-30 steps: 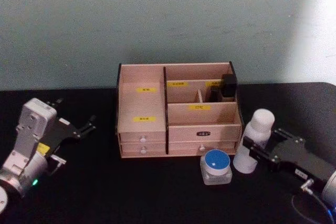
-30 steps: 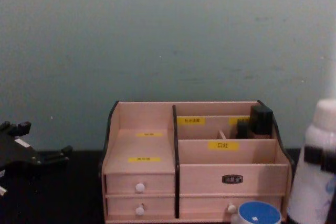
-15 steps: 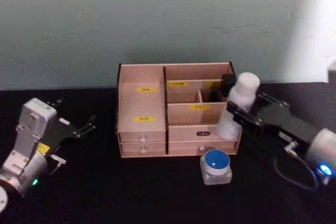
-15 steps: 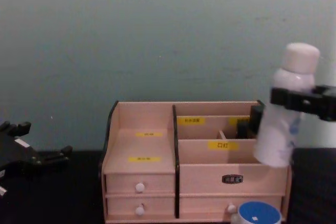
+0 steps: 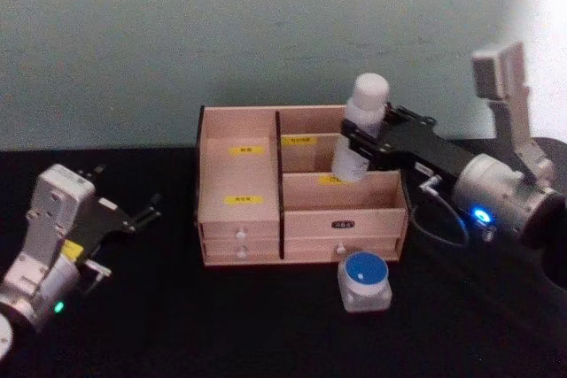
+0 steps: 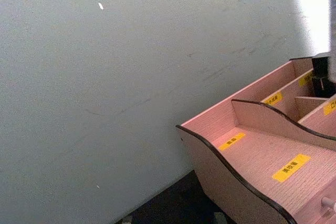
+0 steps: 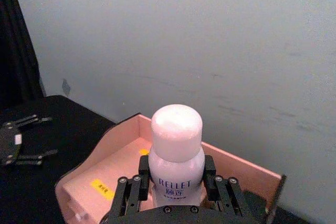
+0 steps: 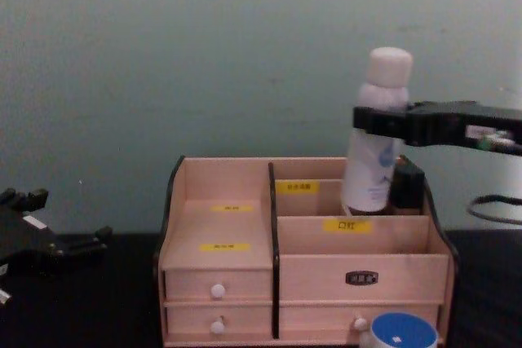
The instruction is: Pick up the facial cleanser and watermelon frost from the table and place them into the tiered storage box.
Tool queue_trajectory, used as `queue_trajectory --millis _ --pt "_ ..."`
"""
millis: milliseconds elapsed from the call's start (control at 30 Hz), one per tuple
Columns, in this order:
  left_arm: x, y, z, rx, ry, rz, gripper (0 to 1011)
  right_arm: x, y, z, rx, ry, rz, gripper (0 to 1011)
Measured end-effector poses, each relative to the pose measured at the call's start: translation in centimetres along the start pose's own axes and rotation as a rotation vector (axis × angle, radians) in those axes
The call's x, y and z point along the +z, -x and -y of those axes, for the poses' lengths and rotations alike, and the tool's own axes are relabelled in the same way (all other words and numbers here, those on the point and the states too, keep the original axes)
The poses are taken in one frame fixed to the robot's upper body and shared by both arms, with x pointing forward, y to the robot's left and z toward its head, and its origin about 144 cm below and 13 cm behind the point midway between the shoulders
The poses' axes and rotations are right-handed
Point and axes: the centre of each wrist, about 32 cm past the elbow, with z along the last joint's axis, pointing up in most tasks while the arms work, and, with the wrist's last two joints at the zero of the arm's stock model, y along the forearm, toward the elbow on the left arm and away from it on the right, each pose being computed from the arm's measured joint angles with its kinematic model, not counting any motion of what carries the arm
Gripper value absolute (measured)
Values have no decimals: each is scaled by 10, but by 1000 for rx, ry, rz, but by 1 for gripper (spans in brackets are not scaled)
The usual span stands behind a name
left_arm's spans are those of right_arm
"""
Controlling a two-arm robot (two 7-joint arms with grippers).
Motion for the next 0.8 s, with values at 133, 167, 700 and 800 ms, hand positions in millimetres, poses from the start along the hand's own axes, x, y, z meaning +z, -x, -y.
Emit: queue_trajectory --millis 133,167,700,800 --pt "0 0 0 0 0 0 1001 0 -3 -16 10 6 6 600" --pt "0 0 0 0 0 0 1001 0 -3 -19 12 7 6 600" --pt "0 0 0 0 0 0 1001 -8 -9 -54 5 16 -20 600" --pt "0 0 0 0 0 0 1001 -9 -9 -56 4 16 -22 600"
